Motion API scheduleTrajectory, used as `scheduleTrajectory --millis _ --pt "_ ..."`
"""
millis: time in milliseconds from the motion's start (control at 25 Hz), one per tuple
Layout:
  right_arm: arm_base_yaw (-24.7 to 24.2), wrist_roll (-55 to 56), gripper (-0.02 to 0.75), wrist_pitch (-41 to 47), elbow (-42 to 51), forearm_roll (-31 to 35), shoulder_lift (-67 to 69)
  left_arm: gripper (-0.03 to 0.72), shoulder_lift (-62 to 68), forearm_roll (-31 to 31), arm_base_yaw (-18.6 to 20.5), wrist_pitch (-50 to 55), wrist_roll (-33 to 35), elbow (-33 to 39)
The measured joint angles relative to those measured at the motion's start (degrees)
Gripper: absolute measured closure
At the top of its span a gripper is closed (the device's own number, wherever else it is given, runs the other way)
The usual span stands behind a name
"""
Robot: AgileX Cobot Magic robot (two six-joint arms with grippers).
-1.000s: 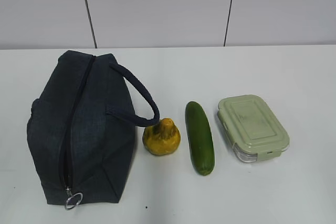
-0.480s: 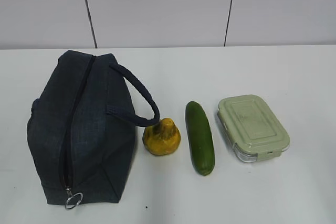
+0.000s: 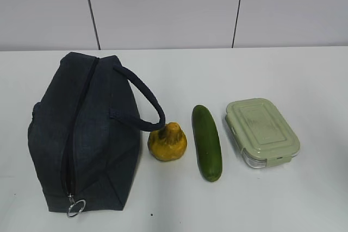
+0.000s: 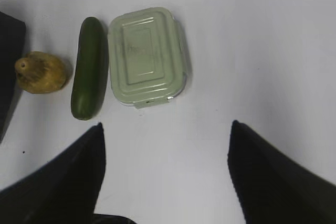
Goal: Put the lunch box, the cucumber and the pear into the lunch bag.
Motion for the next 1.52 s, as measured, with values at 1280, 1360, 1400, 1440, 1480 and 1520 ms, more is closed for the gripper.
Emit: scheduleTrajectory --millis 1280,1360,1400,1440,1480,1520 --pt "-12.16 -26.05 0.336 6.22 -14.13 31.09 34.32 0.45 0.0 0.0 0.0 0.0 0.0 0.0" --pt "-16.08 -30.92 0.344 8.45 -14.13 38.16 36.73 0.45 0.0 0.0 0.0 0.0 0.0 0.0" --pt "-17.63 -33.15 0.346 9.04 -14.13 41.25 38.04 0.45 0.0 0.0 0.0 0.0 0.0 0.0" --pt "-18.68 -34.87 0.347 9.62 -14.18 43.1 39.38 0.45 0.0 0.0 0.0 0.0 0.0 0.0" --pt "-19.72 -36.01 0.349 10.08 -14.18 44.53 40.8 0.45 0.0 0.0 0.0 0.0 0.0 0.0" --pt "-20.61 -37.36 0.35 10.54 -14.18 45.23 42.08 0.45 0.0 0.0 0.0 0.0 0.0 0.0"
